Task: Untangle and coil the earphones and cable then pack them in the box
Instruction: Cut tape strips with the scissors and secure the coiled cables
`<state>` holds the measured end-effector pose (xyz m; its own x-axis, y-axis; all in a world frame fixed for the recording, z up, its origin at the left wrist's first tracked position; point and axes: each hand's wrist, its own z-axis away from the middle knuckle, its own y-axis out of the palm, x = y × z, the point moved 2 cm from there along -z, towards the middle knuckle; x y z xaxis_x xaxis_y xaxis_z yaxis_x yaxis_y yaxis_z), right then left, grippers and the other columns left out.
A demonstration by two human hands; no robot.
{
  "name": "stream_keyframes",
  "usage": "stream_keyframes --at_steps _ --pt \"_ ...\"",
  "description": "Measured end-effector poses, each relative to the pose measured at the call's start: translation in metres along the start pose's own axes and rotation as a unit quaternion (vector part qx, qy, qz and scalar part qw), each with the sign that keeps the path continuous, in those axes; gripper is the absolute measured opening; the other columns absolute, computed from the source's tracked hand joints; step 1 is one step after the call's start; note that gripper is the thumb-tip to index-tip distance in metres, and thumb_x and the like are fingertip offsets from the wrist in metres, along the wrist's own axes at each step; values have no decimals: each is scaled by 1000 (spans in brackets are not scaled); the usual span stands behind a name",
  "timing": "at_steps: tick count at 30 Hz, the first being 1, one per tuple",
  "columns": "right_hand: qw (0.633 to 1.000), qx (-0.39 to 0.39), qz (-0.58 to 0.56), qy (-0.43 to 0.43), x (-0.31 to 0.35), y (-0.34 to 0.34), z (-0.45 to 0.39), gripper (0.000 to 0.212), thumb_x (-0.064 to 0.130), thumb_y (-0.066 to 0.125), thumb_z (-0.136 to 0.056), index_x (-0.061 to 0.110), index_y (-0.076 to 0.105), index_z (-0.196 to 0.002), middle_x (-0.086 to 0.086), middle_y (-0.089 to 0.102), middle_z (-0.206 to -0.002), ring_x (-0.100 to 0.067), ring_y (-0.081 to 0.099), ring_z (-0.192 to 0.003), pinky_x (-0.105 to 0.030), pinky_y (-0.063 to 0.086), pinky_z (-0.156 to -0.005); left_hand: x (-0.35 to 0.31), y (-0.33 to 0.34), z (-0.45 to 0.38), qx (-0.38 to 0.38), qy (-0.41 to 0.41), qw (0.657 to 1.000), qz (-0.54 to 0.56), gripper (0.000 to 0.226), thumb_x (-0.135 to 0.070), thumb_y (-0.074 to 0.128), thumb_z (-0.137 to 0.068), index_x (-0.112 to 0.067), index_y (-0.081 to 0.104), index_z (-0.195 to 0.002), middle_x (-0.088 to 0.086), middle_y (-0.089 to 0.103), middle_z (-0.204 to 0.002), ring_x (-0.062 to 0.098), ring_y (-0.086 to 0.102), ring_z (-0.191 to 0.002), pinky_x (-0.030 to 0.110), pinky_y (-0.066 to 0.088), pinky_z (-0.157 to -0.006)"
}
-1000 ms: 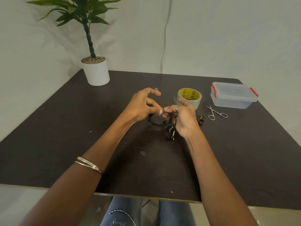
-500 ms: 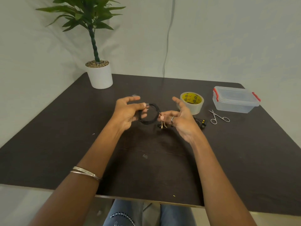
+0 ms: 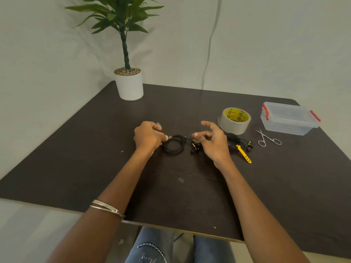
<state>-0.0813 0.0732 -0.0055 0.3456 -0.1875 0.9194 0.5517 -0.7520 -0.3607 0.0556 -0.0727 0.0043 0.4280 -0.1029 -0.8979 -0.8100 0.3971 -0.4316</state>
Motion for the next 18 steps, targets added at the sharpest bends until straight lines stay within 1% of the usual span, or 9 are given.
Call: stream_keyframes --at_steps 2,4,7,8,10,12,15,16,18 --pt "1000 -4 12 -21 1 1 1 41 19 62 -92 19 50 -132 10 74 -87 -8 66 -100 -39 46 -102 1 -3 -2 5 -11 1000 -1 26 -2 83 -66 -11 67 -84 10 72 -83 19 69 -61 32 59 -67" --pt "998 -12 29 -45 3 -1 3 38 17 60 -93 17 52 -130 9 71 -90 -7 65 -97 -33 49 -96 0 -7 -3 -13 -8 1000 -19 20 -9 82 -70 -14 67 -82 9 71 -88 20 68 -59 31 58 -65" --pt "991 -39 63 -107 9 -9 6 35 13 60 -93 13 55 -128 7 65 -90 -4 62 -85 -16 49 -78 -7 -11 0 -65 29 994 -81 9 -25 76 -78 -18 71 -82 5 69 -96 26 67 -86 39 55 -83" --pt "989 -51 60 -127 11 -13 6 33 13 60 -93 12 57 -126 6 65 -89 -2 61 -82 -10 46 -72 -12 -11 3 -81 50 990 -107 11 -29 73 -82 -18 72 -82 5 70 -95 27 65 -92 41 53 -86" --pt "983 -86 35 -159 17 -23 7 25 18 63 -92 10 63 -116 7 64 -86 3 60 -77 -6 44 -67 -19 -11 6 -113 83 977 -163 20 -39 67 -85 -20 71 -78 4 72 -92 30 63 -99 45 48 -91" --pt "976 -133 4 -174 23 -36 8 17 25 66 -90 10 69 -99 8 64 -78 4 58 -69 -7 41 -61 -24 -9 8 -133 92 969 -186 31 -46 65 -84 -19 69 -69 4 72 -84 30 62 -97 45 44 -91" --pt "960 -211 -89 -159 26 -60 7 28 38 68 -86 12 66 -76 -4 62 -66 -7 54 -59 -22 44 -57 -34 -1 10 -110 134 981 -86 37 -40 68 -84 -8 68 -65 6 70 -70 21 67 -71 35 52 -78" --pt "951 -236 -132 -149 25 -71 6 29 39 68 -86 14 64 -71 -7 62 -65 -14 54 -58 -25 45 -56 -38 4 11 -84 148 985 -28 34 -34 69 -85 -6 68 -66 7 70 -69 18 69 -65 34 55 -74" --pt "934 -279 -189 -123 19 -92 4 31 35 69 -87 14 59 -66 -7 59 -60 -18 52 -53 -25 46 -52 -47 20 16 5 126 986 112 23 -19 69 -87 -1 68 -72 12 71 -77 15 71 -64 31 59 -68"
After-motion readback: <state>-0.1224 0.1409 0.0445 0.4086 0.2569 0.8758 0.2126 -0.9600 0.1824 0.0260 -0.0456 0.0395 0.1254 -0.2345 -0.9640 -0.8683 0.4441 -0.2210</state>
